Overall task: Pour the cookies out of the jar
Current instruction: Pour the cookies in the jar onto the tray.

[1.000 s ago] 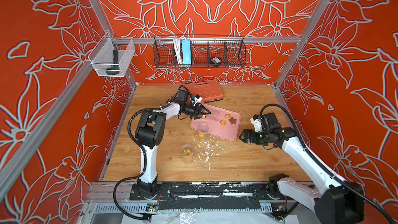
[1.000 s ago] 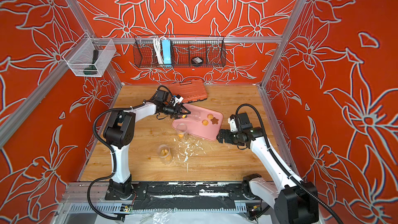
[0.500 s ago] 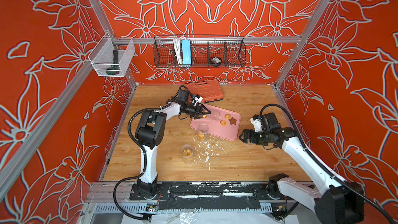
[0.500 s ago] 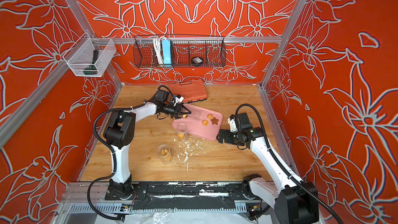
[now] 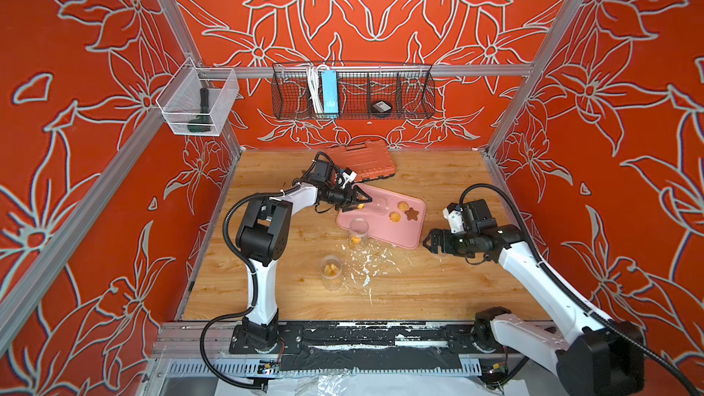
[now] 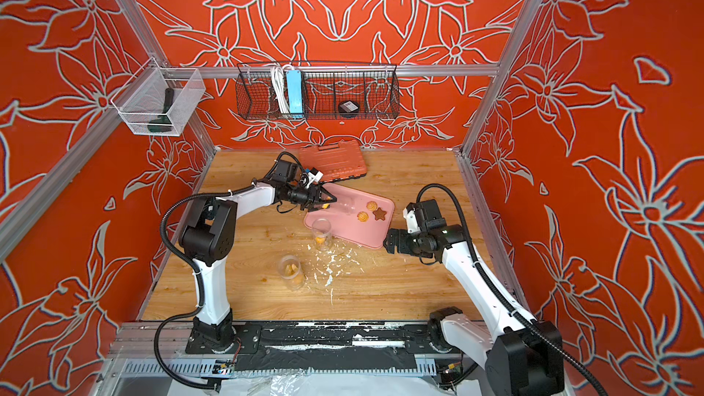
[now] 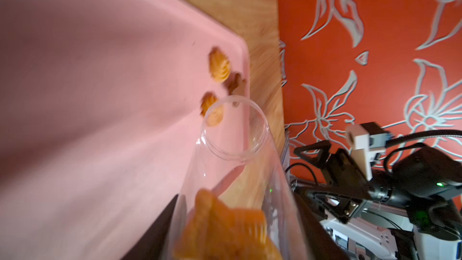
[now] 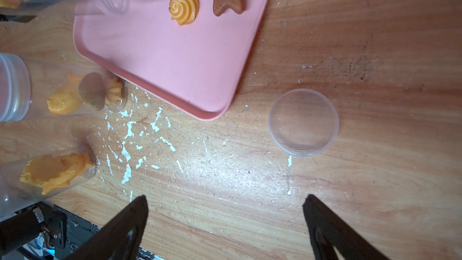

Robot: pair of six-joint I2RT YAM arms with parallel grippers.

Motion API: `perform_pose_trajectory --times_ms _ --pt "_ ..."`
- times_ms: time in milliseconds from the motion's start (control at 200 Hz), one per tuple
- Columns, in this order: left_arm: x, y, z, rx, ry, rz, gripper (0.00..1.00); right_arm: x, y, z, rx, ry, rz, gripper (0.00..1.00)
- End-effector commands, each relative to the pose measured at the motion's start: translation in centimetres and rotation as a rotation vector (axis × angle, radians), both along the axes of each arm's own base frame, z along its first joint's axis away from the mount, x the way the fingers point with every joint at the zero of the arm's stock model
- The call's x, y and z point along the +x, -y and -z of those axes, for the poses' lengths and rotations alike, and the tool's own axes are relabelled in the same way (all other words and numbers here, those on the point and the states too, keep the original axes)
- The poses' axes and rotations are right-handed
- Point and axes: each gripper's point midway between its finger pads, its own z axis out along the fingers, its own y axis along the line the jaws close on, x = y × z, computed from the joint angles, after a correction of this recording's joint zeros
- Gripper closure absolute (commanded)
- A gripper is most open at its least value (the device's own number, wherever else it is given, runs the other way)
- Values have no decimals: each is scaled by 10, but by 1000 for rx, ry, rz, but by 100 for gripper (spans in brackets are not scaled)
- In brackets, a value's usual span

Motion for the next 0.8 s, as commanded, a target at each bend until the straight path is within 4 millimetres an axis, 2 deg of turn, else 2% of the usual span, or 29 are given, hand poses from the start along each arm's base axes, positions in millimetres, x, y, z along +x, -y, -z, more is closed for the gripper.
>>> perform_pose_trajectory --times_ms 0,35,70,110,150,170,225,265,395,495,676,796 --pt "-6 6 -15 -66 -2 62 41 -6 2 5 -24 -17 -11 1" --pt "-9 9 -28 -207 -45 58 44 -6 2 4 -25 -13 -10 1" --pt "-6 9 -35 -208 -10 36 45 -5 2 4 -24 -11 -7 1" --pt "1 7 -32 -93 59 27 43 -5 2 4 -24 -13 -9 1" --pt "8 -1 -16 105 90 12 43 -5 1 4 -23 -16 -13 1" --pt "7 -1 -11 144 93 26 42 -6 1 4 -23 -20 -14 1" --pt "-5 9 -17 -25 27 75 42 -5 1 4 -23 -16 -14 1" --pt "-6 9 -23 -104 0 59 43 -5 1 5 -24 -15 -11 1" --pt "-5 4 -14 -50 10 56 42 -6 1 4 -23 -16 -13 1" --pt "-3 1 -15 -42 18 50 42 -5 2 4 -25 -10 -12 1" --pt "2 -4 -41 -51 73 39 42 -5 0 3 -18 -16 -13 1" --pt "4 -5 -80 -69 154 35 42 -4 -6 -5 25 -9 -11 1"
